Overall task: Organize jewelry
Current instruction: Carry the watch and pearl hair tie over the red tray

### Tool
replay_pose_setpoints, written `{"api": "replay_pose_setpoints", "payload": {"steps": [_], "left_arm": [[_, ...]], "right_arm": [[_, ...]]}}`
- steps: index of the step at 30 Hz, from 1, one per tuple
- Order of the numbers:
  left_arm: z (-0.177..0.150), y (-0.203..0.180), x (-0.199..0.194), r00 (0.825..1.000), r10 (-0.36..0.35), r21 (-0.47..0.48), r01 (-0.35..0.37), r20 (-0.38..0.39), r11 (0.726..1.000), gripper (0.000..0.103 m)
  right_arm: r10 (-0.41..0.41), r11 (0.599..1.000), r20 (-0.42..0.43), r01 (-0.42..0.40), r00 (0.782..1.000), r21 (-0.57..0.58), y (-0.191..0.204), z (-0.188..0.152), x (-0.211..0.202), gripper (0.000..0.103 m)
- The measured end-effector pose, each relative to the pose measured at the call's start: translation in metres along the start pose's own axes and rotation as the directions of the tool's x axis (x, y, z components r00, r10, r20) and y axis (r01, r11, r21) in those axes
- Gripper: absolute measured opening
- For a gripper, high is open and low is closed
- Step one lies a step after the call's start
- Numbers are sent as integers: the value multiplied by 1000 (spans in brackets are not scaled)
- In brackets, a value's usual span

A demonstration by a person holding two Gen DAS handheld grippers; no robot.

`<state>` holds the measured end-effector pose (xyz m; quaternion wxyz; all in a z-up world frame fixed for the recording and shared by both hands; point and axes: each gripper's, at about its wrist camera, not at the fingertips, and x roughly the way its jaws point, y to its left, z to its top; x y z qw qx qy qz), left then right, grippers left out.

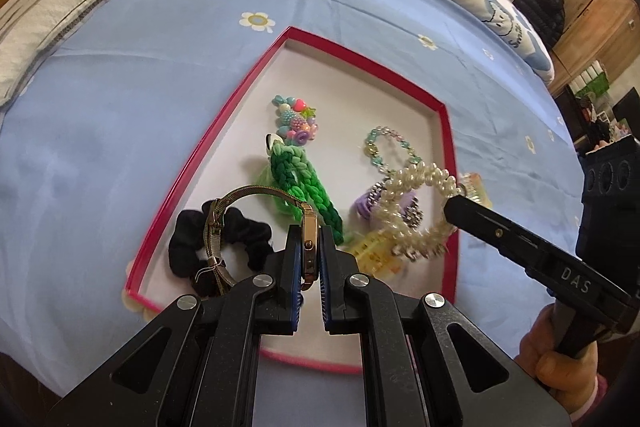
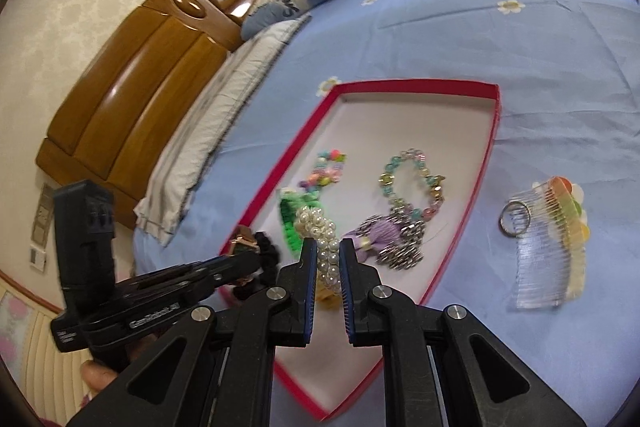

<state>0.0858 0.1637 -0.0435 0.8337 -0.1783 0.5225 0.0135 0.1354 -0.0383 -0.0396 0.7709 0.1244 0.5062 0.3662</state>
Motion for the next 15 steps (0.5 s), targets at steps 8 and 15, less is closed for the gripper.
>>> {"api": "replay_pose_setpoints", "payload": {"steps": [8, 15], "left_arm": [[8, 1, 22, 1000, 22, -5, -22, -19, 1000, 6], [11, 1, 27, 999, 29, -12, -29, -18, 1000, 7]], "right_arm": [[-76, 997, -4, 76, 997, 0, -17, 13, 19, 11], [-101, 995, -33, 101, 994, 10, -26, 13, 29, 11]]}}
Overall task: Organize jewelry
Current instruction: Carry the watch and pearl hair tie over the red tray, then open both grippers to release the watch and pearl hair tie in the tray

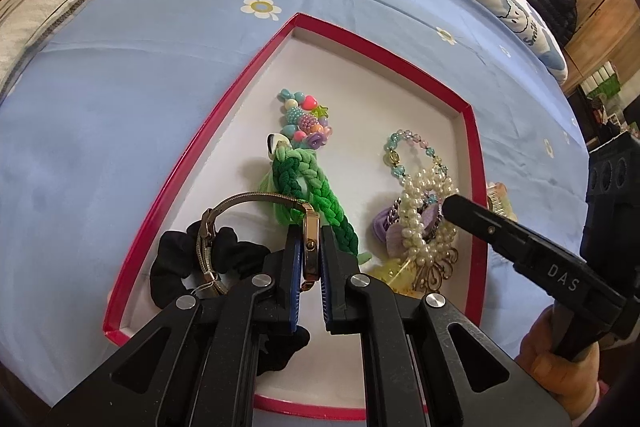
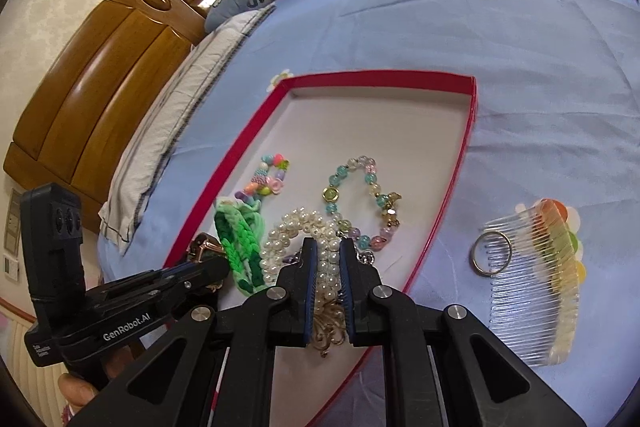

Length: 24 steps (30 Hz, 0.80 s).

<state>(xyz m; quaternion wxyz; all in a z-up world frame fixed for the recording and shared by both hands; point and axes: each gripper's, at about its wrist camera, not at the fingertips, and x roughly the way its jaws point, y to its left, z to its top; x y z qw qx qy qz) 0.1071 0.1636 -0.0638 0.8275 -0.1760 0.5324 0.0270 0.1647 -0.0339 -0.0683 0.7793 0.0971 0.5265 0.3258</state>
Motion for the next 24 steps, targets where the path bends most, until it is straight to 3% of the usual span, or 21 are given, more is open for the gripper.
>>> {"api": "replay_pose_setpoints", "payload": {"steps": [13, 17, 21, 24], "left_arm": [[0, 2, 4, 1000, -7, -27, 7, -14, 1000, 10], [0, 3, 5, 1000, -1, -34, 0, -22, 999, 22], [-1, 3, 4, 1000, 4, -34, -5, -21, 999, 23], [-1, 1, 2, 1000, 14, -23, -15, -13, 1000, 32]], "right_arm": [[-10, 1000, -16, 10, 1000, 3, -2, 0, 6, 16], [-4, 1000, -19, 5, 1000, 9, -4, 0, 6, 19], [1, 1000, -17, -1, 1000, -1, -1, 1, 4, 28], [-1, 1000, -11, 1, 1000, -12, 2, 2, 2, 36]]}}
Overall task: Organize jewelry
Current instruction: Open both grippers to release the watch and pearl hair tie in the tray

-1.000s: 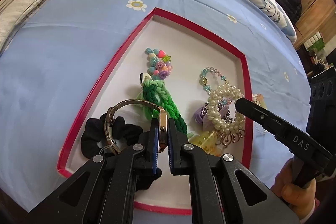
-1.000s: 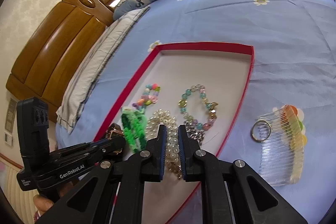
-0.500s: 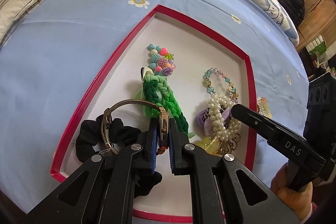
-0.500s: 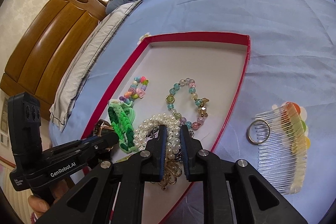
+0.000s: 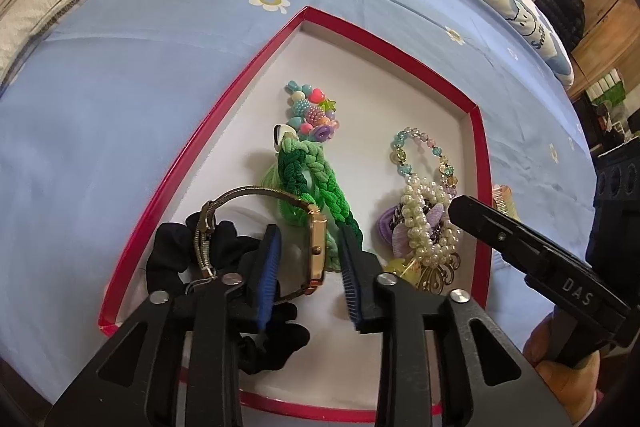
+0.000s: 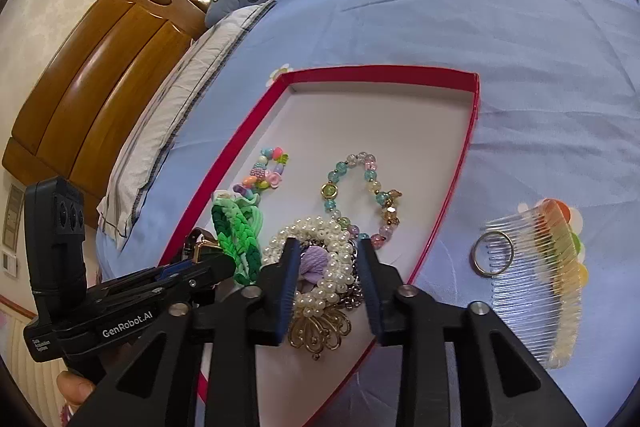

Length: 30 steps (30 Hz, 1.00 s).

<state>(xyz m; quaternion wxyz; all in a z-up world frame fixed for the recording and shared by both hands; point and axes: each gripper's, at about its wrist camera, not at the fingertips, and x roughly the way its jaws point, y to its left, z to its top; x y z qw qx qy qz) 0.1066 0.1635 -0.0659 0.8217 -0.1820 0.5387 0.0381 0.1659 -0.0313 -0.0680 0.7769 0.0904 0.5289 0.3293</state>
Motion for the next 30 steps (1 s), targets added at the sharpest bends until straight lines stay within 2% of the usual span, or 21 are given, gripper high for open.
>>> {"api": "replay_pose_setpoints", "payload": {"steps": [2, 5, 9, 11, 21, 30], "left_arm": [[0, -2, -3, 1000, 11, 11, -12, 8, 1000, 34], [-2, -4, -7, 1000, 12, 17, -12, 17, 1000, 36], [-3, -4, -13, 1000, 0, 16, -1, 26, 1000, 44], [-3, -5, -16, 999, 2, 18, -2, 33, 1000, 45], [-6, -3, -22, 999, -5, 13, 5, 39, 1000, 45], [-14, -2, -37, 998, -16, 9, 15, 65, 1000, 55]], "right_arm": [[-2, 1000, 8, 2, 1000, -7, 2, 0, -3, 41], [-5, 1000, 21, 5, 1000, -7, 3, 1, -9, 43], [-5, 1000, 39, 5, 999, -5, 2, 2, -18, 48], [-3, 1000, 52, 4, 999, -6, 1, 2, -23, 52], [-8, 1000, 63, 8, 998, -7, 1, -1, -31, 55], [2, 1000, 73, -2, 997, -7, 3, -7, -38, 73]]}}
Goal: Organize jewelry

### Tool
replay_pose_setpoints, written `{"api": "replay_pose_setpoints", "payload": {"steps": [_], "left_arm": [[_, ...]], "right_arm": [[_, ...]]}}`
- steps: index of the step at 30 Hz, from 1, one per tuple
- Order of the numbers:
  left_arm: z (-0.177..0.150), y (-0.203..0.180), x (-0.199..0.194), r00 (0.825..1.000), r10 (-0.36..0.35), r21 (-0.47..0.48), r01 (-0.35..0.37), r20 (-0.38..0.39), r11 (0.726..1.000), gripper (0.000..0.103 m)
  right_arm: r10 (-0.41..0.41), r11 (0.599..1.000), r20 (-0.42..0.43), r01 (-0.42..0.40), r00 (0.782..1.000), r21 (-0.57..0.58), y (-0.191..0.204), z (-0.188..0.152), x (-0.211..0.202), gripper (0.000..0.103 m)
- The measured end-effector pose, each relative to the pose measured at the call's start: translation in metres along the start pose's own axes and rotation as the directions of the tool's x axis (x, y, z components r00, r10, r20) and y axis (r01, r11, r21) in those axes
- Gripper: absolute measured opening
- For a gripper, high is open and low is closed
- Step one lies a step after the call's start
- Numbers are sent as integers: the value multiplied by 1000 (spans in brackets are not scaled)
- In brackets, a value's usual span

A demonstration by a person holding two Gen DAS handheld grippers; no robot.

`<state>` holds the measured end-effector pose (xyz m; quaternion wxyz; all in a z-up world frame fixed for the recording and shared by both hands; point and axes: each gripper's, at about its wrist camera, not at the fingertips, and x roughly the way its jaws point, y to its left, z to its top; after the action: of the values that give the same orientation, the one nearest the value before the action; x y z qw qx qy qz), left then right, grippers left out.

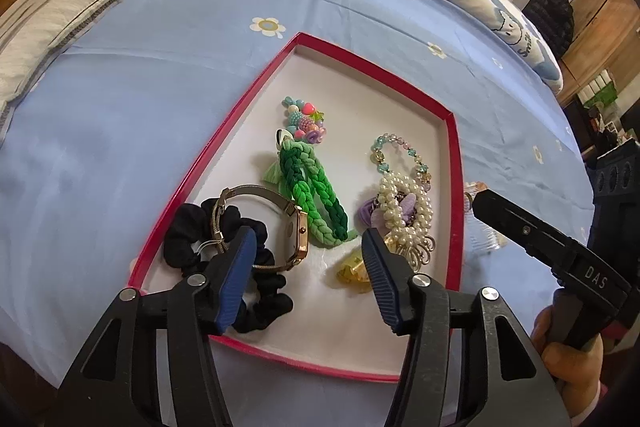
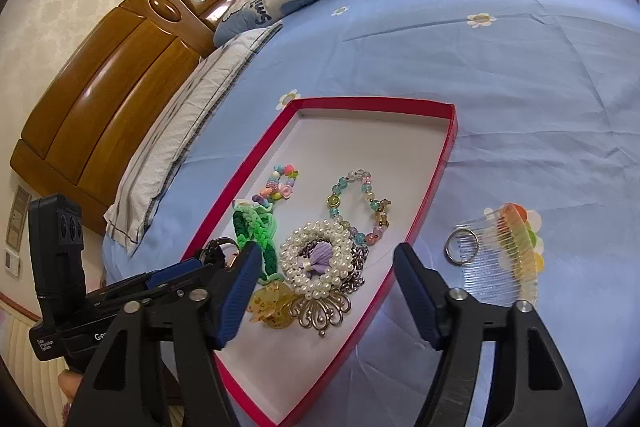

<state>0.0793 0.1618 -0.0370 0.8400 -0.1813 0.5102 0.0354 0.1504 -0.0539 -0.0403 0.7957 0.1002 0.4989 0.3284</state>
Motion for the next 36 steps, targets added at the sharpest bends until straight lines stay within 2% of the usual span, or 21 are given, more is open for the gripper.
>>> {"api": "replay_pose_setpoints", "payload": {"steps": [4, 9, 17, 22, 32, 36], "left_arm": [[-3, 2, -9, 1000, -18, -10, 18, 12, 1000, 56], [-12, 7, -31, 998, -20, -27, 21, 53, 999, 74], [-33, 15, -59, 996, 15, -58, -10, 89, 998, 83], [-51, 13, -71, 992, 64, -43, -60, 109, 997, 84], [-79, 18, -81, 989, 81, -65, -73, 122, 995, 90], [-82, 16, -94, 981, 118, -50, -111, 157, 993, 90]], "right_arm": [[4, 1000, 7, -4, 1000, 6, 0, -2, -6, 74], [23, 999, 17, -23, 1000, 26, -2, -8, -18, 77], [52, 997, 33, -54, 998, 57, 0, -29, -40, 81], [72, 996, 53, -75, 996, 45, 7, -46, -55, 82], [45, 999, 117, -42, 992, -29, 24, -72, -82, 90], [16, 998, 121, -9, 993, -63, 31, -77, -88, 92]]}}
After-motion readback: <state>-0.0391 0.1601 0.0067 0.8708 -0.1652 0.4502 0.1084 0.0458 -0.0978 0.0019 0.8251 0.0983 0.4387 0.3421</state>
